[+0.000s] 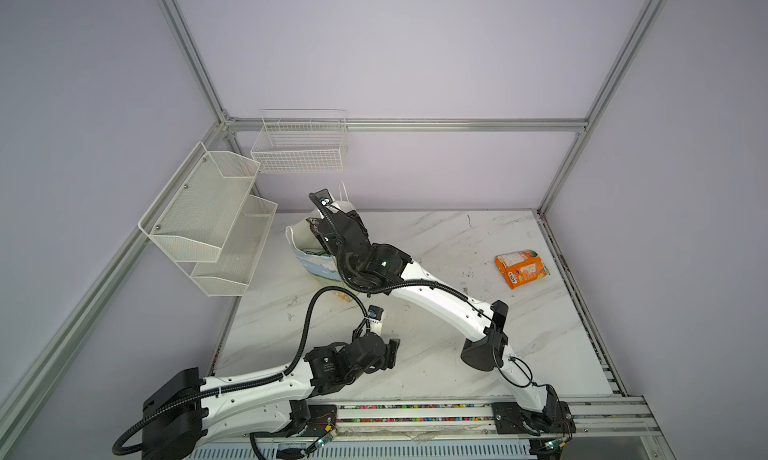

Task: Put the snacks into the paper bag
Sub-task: 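Lower the purple M&M's bag into the paper bag with the right gripper, then open the right gripper and lift it out of the paper bag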

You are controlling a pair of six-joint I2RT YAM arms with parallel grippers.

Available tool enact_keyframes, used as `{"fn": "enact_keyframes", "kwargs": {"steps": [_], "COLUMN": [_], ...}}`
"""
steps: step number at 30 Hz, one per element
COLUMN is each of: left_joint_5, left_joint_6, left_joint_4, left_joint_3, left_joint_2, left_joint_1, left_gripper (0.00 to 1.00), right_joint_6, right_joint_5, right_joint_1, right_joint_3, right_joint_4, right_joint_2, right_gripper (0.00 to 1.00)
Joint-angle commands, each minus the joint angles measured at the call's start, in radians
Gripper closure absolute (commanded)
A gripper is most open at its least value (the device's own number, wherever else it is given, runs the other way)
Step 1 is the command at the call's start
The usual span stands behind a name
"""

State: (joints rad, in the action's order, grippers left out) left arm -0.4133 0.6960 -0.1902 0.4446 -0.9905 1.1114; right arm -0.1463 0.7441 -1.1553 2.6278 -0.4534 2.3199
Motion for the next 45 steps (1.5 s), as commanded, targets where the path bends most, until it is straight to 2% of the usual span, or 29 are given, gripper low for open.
{"fn": "enact_keyframes", "kwargs": {"steps": [1, 31, 33, 36, 38, 40, 45], "left_joint_5": [-0.024, -0.039, -0.039, -0.039, -0.041, -0.041, -0.042], "left_joint_6": [0.005, 0.030, 0.029, 0.031, 0.031, 0.031, 0.031], "left_joint_4": [0.011, -0.011, -0.012, -0.012, -0.012, -0.012, -0.015], "left_joint_3": [-0.018, -0.021, -0.020, -0.021, -0.021, -0.021, -0.021], "left_joint_2": [0.004, 0.013, 0.012, 0.011, 0.012, 0.013, 0.020], "left_joint_1": [0.007, 0.019, 0.021, 0.022, 0.025, 0.024, 0.026], "left_gripper": [0.19, 0.19, 0.19, 0.19, 0.19, 0.19, 0.19], "right_joint_6": [-0.048, -0.111, -0.109, -0.097, -0.088, -0.079, -0.045], "right_joint_5": [0.037, 0.074, 0.070, 0.049, 0.038, 0.030, 0.001], "right_joint_1": [-0.006, -0.008, -0.008, -0.008, -0.008, -0.008, -0.007], "right_joint_3": [0.026, 0.031, 0.030, 0.023, 0.018, 0.007, -0.028], "right_joint_4": [0.053, 0.082, 0.082, 0.079, 0.076, 0.077, 0.077], "right_joint_2": [0.019, 0.041, 0.036, 0.024, 0.016, 0.004, -0.041], "right_gripper": [1.00, 1.00, 0.96, 0.62, 0.52, 0.48, 0.47]}}
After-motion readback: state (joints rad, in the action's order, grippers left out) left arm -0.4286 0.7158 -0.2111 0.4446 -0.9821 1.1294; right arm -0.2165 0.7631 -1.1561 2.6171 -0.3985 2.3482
